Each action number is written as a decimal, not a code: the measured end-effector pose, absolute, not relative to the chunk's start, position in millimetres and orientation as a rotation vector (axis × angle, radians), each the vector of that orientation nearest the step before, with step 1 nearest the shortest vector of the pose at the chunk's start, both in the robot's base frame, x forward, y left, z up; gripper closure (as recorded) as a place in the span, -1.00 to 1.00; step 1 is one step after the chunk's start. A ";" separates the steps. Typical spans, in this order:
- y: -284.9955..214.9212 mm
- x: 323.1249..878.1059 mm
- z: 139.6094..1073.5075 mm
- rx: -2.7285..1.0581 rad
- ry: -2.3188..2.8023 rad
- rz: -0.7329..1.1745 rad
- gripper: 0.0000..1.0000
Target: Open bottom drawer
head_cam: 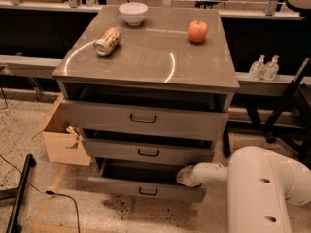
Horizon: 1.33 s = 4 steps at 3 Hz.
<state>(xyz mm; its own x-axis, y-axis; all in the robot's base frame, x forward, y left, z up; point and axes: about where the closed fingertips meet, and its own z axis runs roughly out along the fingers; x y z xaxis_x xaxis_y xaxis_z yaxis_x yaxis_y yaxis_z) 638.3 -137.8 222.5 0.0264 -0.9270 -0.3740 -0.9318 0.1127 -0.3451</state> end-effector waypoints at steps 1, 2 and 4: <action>-138.8 637.2 204.0 -1.808 1.895 0.017 1.00; -138.5 636.0 185.3 -1.814 1.906 0.030 1.00; -137.6 605.4 167.4 -1.883 1.980 0.118 1.00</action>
Offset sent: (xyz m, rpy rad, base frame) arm 0.0007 -0.0046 -0.0586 -0.0088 0.0402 -0.0023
